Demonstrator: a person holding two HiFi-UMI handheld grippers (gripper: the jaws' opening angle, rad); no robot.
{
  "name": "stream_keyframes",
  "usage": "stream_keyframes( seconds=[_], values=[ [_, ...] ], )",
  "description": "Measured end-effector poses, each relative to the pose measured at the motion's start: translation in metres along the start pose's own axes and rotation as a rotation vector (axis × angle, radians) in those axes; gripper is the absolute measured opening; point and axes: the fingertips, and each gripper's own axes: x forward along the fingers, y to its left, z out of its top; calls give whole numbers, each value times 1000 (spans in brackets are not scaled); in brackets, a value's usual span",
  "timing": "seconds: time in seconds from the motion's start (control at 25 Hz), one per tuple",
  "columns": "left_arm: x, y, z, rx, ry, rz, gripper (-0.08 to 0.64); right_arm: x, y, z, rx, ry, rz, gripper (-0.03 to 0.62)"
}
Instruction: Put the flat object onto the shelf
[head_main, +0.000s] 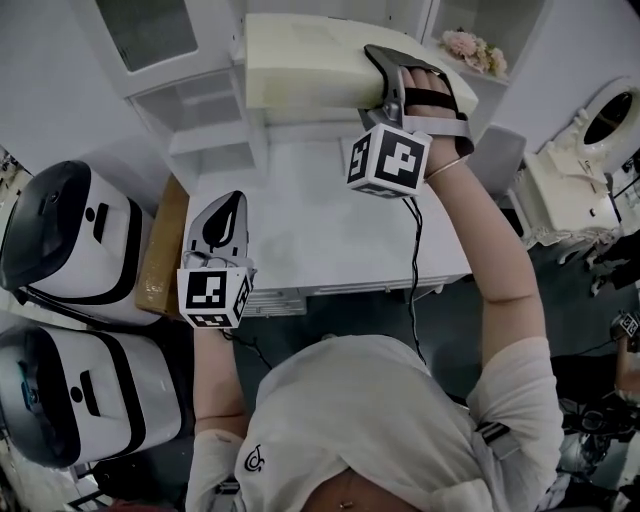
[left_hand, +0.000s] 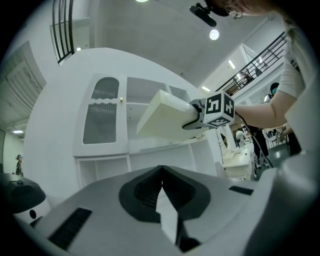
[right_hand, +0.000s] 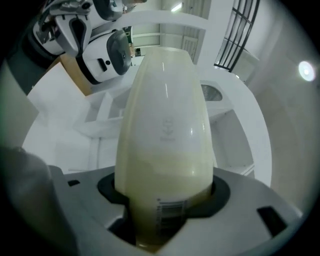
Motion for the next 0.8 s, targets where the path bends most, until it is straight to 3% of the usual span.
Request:
stream_keyframes(
  seconds=[0.16, 0.36, 0.8],
  values=[
    [5, 14, -5, -36, 10, 29, 14, 38, 10, -2, -126, 67, 16, 290],
    [22, 20, -13, -2, 37, 36, 14, 76, 29, -10, -192, 117, 76, 298],
    [59, 31, -27, -12, 57, 35, 14, 127, 45, 2, -188, 108, 111, 324]
  ],
)
